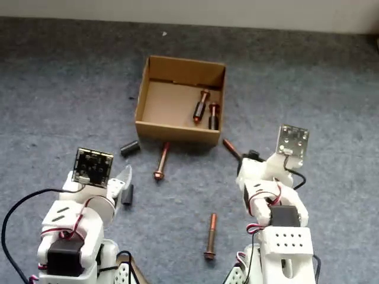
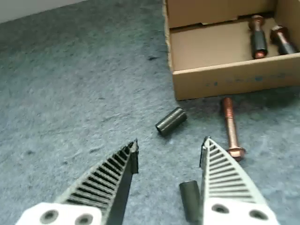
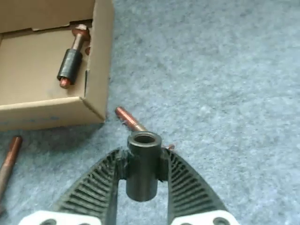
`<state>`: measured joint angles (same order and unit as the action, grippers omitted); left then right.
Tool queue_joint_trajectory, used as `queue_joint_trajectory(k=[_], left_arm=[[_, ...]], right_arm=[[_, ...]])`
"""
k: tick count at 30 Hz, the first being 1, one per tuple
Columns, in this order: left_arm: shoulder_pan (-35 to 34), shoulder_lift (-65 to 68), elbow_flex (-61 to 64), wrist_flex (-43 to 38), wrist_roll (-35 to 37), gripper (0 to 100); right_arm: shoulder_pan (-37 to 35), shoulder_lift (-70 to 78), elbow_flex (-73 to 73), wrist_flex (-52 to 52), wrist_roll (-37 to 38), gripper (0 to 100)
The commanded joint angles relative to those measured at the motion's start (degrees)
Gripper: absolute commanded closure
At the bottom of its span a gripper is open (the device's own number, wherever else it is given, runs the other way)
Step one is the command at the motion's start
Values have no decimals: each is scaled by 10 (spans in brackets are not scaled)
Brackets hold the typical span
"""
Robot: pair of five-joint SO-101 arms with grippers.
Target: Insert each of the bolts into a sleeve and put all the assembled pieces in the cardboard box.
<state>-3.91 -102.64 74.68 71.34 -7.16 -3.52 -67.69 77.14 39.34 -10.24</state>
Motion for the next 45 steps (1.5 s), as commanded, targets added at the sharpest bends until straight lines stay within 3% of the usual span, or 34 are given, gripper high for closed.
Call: queue_joint_trajectory(k=[1, 5, 11, 21, 25, 31, 45], left_arm=[[74, 110, -84, 17, -4, 769], [144, 275, -150, 17, 3, 766], [269, 489, -248, 14, 99, 765], [467, 754, -363, 4, 240, 765], [521, 840, -387, -21, 265, 765], [561, 949, -422, -56, 279, 766], [557, 1169, -529, -55, 275, 769]], right_arm=[[38, -15, -7, -15, 5, 989], [81, -18, -7, -15, 6, 989], [131, -18, -7, -15, 6, 989], [149, -18, -7, -15, 6, 989], [149, -18, -7, -15, 6, 989], [149, -18, -7, -15, 6, 989], [149, -18, -4, -15, 6, 989]])
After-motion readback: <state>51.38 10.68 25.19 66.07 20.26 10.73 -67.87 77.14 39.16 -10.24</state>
